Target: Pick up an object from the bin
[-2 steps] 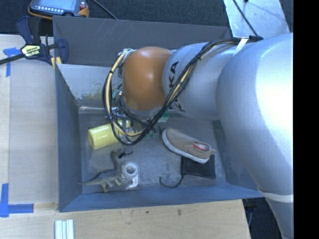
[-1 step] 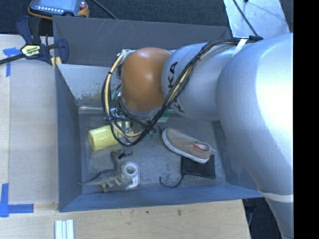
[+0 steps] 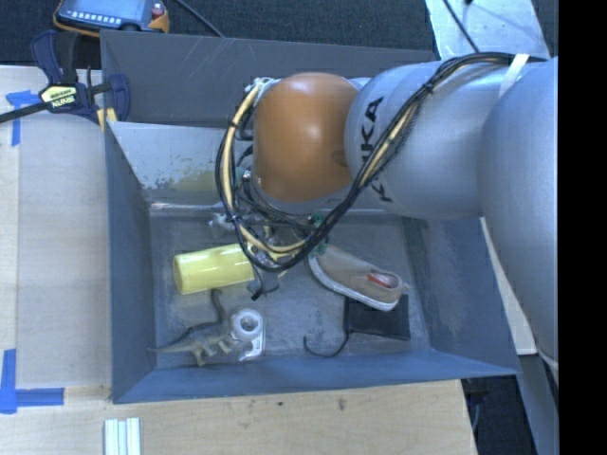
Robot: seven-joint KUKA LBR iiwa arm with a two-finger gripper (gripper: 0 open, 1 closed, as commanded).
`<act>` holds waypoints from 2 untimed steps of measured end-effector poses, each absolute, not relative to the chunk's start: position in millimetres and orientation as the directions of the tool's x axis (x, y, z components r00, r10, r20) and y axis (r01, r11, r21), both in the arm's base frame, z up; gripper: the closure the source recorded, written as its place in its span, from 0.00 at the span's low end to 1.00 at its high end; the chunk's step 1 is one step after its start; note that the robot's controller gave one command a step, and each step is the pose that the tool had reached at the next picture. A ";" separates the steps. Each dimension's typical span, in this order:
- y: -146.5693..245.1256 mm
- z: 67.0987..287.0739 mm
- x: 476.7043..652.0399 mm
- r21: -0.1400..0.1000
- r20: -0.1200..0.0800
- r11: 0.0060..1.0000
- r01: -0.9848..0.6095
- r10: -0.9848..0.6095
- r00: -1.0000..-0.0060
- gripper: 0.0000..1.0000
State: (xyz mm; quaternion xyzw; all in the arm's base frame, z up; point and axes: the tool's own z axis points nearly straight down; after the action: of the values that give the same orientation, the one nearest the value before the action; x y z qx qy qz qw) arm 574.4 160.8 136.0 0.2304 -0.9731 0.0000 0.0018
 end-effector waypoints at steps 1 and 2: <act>199.3 115.5 552.4 -0.003 -0.016 0.888 -0.460 -0.460 -0.888 0.00; 232.0 87.9 602.5 0.000 -0.003 0.670 -0.742 -0.742 -0.670 1.00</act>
Offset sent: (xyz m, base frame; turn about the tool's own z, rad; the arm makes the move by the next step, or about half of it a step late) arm 0.0272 0.0712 -0.0486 -0.3748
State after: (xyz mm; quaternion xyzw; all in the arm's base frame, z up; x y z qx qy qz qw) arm 602.5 232.0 87.9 0.4060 -0.9139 -0.0006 -0.0016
